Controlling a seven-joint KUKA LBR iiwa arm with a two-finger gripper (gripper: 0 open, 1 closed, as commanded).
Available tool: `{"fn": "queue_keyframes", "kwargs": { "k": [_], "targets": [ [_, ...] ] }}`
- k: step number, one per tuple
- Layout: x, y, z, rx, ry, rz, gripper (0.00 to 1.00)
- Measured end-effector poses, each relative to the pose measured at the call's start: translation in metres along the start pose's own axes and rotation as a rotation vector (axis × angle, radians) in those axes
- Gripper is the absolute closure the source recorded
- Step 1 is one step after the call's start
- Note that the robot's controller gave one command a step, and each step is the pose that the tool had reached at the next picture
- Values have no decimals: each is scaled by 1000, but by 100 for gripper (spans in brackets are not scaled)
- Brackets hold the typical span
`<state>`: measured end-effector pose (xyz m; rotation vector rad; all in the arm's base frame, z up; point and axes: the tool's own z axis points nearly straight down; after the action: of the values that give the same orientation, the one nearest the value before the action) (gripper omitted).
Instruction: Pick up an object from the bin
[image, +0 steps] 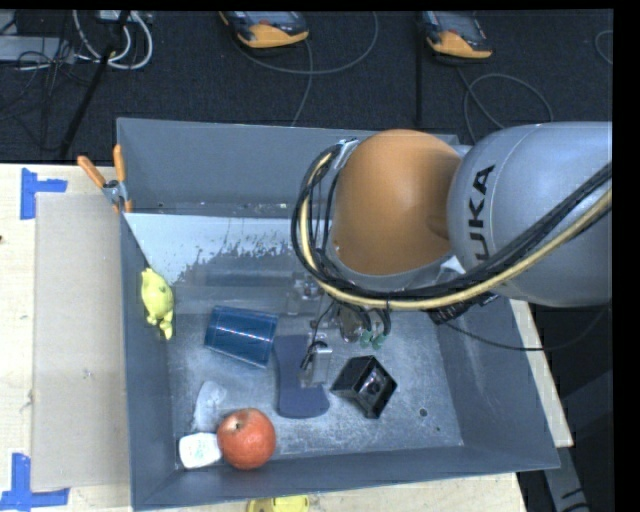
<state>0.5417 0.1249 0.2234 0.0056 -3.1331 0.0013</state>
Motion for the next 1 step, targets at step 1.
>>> {"fn": "queue_keyframes", "kwargs": {
  "k": [1],
  "targets": [
    [-1,-1,-5,-1,-8,4,0]
  ]
}}
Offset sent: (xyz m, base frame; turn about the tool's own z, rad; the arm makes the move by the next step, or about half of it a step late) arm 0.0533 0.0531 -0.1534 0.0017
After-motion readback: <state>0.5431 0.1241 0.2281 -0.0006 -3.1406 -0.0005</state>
